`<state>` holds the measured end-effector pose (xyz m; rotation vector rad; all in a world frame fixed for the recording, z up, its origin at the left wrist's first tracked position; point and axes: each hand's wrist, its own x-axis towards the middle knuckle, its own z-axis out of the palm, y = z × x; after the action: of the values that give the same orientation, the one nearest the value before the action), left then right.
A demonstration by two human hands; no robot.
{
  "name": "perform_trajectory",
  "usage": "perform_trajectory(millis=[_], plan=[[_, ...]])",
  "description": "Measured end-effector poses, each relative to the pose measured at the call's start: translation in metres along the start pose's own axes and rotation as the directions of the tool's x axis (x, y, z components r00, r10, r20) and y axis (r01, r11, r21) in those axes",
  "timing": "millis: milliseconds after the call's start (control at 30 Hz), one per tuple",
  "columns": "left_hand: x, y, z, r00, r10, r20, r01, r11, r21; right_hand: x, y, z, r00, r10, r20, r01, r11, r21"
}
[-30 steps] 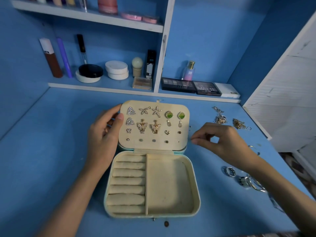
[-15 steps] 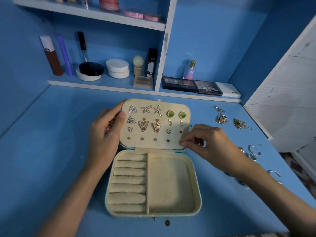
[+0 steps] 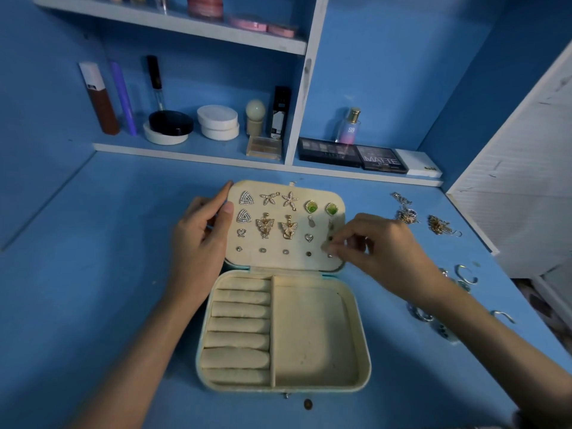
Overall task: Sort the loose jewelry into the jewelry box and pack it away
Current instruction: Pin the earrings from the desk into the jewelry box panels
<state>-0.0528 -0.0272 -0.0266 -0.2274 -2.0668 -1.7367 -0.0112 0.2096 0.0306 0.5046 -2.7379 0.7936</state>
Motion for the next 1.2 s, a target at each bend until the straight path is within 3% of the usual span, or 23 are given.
perform_trajectory(millis=[133,267,400,533,1200], plan=[[0.001,-0.002,0.001,1.000,-0.013,-0.005,0.013,0.999,0.029,0.013,0.022,-0.019,0.975,0.185,-0.124,-0.167,0.976,0.141],[0.002,-0.004,0.001,1.000,-0.017,-0.012,0.017,0.999,0.027,0.021,0.054,-0.023,0.965,0.256,-0.050,-0.255,0.967,0.027],[0.002,-0.005,0.000,1.000,-0.007,-0.015,0.007,0.999,0.035,0.023,0.070,-0.015,0.984,0.174,0.040,-0.165,0.970,-0.178],[0.002,-0.004,0.001,1.000,-0.014,-0.016,0.015,0.999,0.028,0.023,0.074,-0.009,0.987,0.145,0.074,-0.122,0.960,-0.250],[0.002,-0.003,0.001,1.000,0.024,-0.014,-0.024,0.999,0.049,0.015,0.072,-0.007,0.993,0.047,0.109,-0.013,0.956,-0.293]])
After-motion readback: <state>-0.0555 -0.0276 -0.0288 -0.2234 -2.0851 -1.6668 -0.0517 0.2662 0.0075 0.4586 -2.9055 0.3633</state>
